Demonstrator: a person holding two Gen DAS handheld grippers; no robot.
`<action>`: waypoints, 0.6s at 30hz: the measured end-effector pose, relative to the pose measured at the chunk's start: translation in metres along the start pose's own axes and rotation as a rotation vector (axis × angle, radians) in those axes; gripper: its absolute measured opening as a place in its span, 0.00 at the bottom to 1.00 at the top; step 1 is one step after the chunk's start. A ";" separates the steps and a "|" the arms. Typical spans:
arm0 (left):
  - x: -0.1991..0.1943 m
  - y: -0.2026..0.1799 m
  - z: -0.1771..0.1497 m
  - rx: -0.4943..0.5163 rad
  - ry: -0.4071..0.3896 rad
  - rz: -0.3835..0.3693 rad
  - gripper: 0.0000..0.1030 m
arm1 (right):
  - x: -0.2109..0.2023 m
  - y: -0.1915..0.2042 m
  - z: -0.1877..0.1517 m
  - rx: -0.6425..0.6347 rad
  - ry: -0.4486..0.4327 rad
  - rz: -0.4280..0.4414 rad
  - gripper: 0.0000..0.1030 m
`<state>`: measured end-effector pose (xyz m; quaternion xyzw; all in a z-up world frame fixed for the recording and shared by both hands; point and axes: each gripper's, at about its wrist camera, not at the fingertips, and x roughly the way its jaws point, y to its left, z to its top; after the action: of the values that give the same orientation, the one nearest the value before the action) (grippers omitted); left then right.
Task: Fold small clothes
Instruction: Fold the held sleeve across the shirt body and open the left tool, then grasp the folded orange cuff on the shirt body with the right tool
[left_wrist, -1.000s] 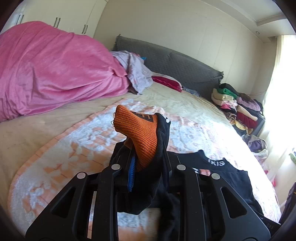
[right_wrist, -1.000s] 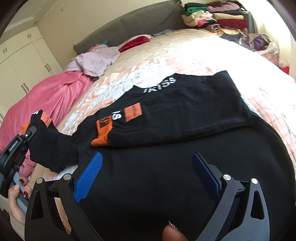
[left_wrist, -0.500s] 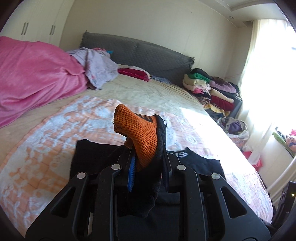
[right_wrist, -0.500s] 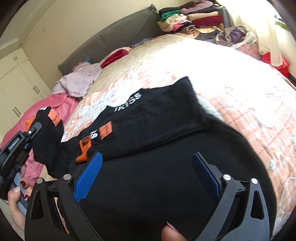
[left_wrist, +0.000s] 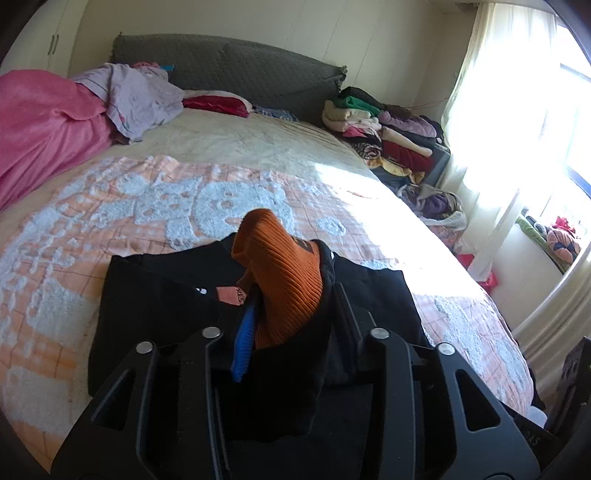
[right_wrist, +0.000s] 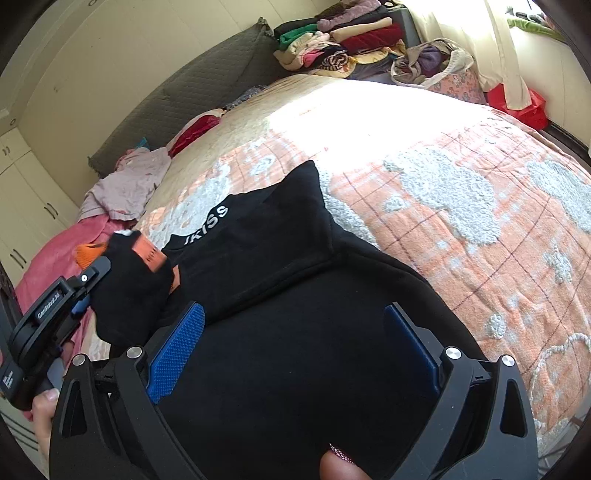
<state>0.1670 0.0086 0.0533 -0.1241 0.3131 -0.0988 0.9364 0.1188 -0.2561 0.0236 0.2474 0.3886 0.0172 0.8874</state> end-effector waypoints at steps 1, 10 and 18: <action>0.001 0.000 -0.001 0.002 0.007 -0.012 0.38 | 0.001 -0.001 0.000 0.004 0.002 -0.001 0.94; -0.012 0.015 0.007 -0.009 -0.003 -0.048 0.65 | 0.019 0.017 -0.009 -0.032 0.048 0.000 0.94; -0.004 0.056 0.010 -0.062 0.048 0.084 0.72 | 0.039 0.043 -0.013 -0.091 0.084 0.011 0.94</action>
<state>0.1759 0.0650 0.0471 -0.1374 0.3433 -0.0524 0.9277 0.1435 -0.2043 0.0089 0.2081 0.4230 0.0501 0.8805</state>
